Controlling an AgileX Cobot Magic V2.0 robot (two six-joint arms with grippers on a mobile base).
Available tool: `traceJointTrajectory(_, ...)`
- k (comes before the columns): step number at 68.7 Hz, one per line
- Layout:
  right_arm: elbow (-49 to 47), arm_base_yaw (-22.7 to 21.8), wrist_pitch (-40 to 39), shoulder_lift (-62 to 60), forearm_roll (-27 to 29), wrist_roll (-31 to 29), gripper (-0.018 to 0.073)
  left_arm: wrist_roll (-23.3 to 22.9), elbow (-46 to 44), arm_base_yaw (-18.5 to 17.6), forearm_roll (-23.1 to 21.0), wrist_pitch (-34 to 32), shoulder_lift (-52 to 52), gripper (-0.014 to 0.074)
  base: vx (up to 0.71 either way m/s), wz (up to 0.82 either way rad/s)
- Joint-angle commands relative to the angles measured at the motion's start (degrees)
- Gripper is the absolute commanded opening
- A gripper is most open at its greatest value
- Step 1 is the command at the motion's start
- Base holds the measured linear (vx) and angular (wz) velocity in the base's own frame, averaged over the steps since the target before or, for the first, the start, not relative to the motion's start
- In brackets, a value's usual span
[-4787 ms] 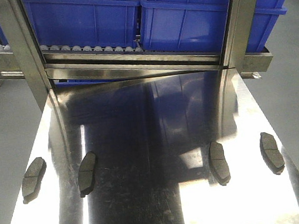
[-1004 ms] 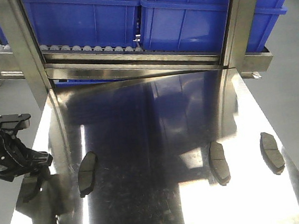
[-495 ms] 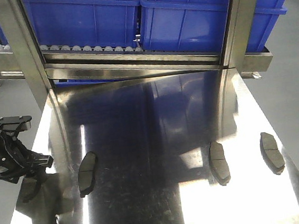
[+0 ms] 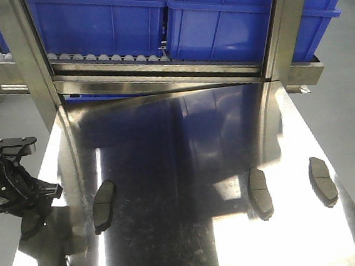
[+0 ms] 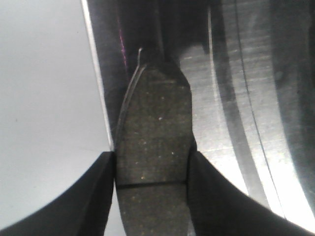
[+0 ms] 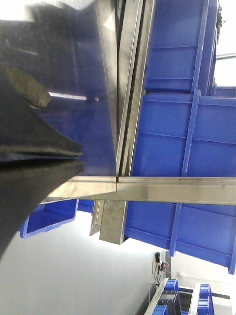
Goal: Move and align brake pads A on conveyor
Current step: 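Lower the left gripper onto the outermost brake pad and grasp it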
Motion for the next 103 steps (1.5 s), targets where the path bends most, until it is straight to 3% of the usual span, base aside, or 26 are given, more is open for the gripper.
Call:
traceJointTrajectory(1, 0.95, -0.25, -4.23, -0.74, -0.12, -0.23, -0.0003, 0.10, -1.54, -0.10, -0.64, -0.41, -3.88, 0.0097, 0.00, 0.00)
traceJointTrajectory(35, 0.95, -0.25, -4.23, -0.74, -0.12, -0.23, -0.0003, 0.57, 0.47, -0.10, -0.65, -3.30, -18.12, 0.0104, 0.00, 0.00)
traceJointTrajectory(75, 0.95, -0.25, -4.23, -0.74, -0.12, -0.23, -0.0003, 3.60, 26.41, -0.10, -2.81, -19.33, -60.54, 0.0107, 0.00, 0.00)
traceJointTrajectory(92, 0.95, -0.25, -4.23, -0.74, -0.12, -0.23, -0.0003, 3.53, 33.86, -0.10, -2.88, -20.07, -76.24, 0.0107, 0.00, 0.00)
traceJointTrajectory(103, 0.95, -0.25, -4.23, -0.74, -0.12, -0.23, -0.0003, 3.36, 37.75, -0.10, -5.23, -22.99, -82.66, 0.0107, 0.00, 0.00)
